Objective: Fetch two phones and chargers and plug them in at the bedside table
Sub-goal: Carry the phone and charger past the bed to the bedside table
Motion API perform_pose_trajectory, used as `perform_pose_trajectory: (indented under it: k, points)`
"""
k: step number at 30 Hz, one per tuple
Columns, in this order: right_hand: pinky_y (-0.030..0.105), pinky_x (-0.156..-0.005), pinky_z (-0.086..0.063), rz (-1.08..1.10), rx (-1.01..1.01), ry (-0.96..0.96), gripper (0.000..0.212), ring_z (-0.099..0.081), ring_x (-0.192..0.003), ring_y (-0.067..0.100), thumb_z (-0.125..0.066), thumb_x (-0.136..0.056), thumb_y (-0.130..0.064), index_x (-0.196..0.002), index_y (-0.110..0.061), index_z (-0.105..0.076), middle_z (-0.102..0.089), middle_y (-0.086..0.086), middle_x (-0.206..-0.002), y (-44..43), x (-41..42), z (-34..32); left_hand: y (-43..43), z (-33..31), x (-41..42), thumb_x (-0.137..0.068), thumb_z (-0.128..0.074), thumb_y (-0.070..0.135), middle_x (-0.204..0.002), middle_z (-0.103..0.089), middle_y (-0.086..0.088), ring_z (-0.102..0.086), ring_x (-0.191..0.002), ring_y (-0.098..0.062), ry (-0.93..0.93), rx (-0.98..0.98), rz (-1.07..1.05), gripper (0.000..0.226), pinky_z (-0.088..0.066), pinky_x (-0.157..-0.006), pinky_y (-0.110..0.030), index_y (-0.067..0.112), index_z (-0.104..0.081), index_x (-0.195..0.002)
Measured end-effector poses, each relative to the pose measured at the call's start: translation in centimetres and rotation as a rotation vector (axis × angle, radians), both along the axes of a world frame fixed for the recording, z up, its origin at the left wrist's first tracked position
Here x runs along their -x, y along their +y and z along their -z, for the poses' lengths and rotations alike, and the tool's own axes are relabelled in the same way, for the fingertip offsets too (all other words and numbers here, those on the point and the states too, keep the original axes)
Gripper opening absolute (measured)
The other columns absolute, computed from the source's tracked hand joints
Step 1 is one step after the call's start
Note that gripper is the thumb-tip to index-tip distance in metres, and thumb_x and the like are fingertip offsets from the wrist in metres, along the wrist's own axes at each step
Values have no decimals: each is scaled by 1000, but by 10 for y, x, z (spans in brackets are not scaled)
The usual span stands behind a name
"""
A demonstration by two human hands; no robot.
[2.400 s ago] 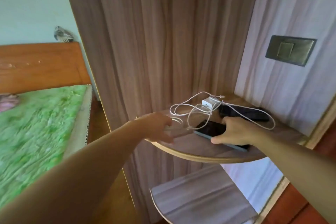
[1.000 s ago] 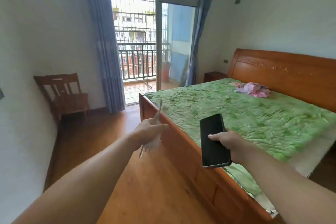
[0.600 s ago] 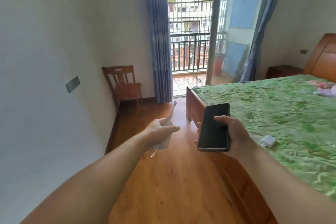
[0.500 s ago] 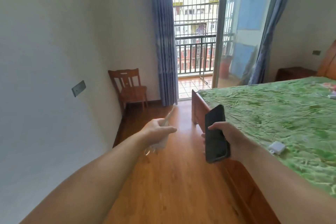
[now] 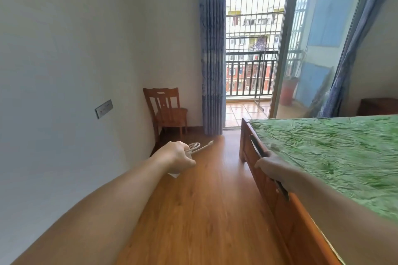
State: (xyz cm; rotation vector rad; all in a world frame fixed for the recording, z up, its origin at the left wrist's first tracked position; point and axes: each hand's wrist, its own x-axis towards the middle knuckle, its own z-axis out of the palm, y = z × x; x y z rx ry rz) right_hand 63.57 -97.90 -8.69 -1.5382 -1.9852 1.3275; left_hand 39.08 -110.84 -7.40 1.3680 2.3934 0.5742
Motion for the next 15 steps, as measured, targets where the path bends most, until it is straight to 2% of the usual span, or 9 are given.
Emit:
perform_pose_trajectory:
  k: [3, 8, 12, 15]
  points:
    - [24, -51, -38, -26, -17, -22, 44, -49, -66, 21, -54, -86, -16, -129, -19, -45, -57, 11, -92, 28, 26, 4, 24, 6, 24, -67, -64, 41, -82, -64, 5, -66, -71, -11, 7, 10, -3, 15, -57, -64, -25, 30, -63, -77]
    - [23, -50, -39, -39, -45, -57, 47, -52, -65, 18, -55, -87, -20, -133, -18, -44, -57, 7, -87, 87, 92, 12, 81, 25, 87, -68, -63, 38, -79, -64, 5, -65, -71, -12, -8, -7, -2, 12, -58, -65, -28, 29, -63, -77]
    - [28, -57, -42, -15, -110, -91, 39, -57, -77, 21, -58, -83, -22, -120, -12, -51, -59, 9, -91, 149, 160, 10, 144, 35, 154, -68, -63, 39, -83, -63, 8, -63, -74, -10, -45, -48, -36, 18, -56, -63, -28, 30, -60, -83]
    - [32, -65, -47, -6, -134, -139, 33, -60, -79, 25, -57, -79, -22, -110, -9, -57, -63, 12, -91, 193, 210, 1, 186, 35, 199, -67, -62, 40, -81, -63, 7, -63, -72, -11, -91, -42, -43, 20, -50, -57, -24, 29, -62, -83]
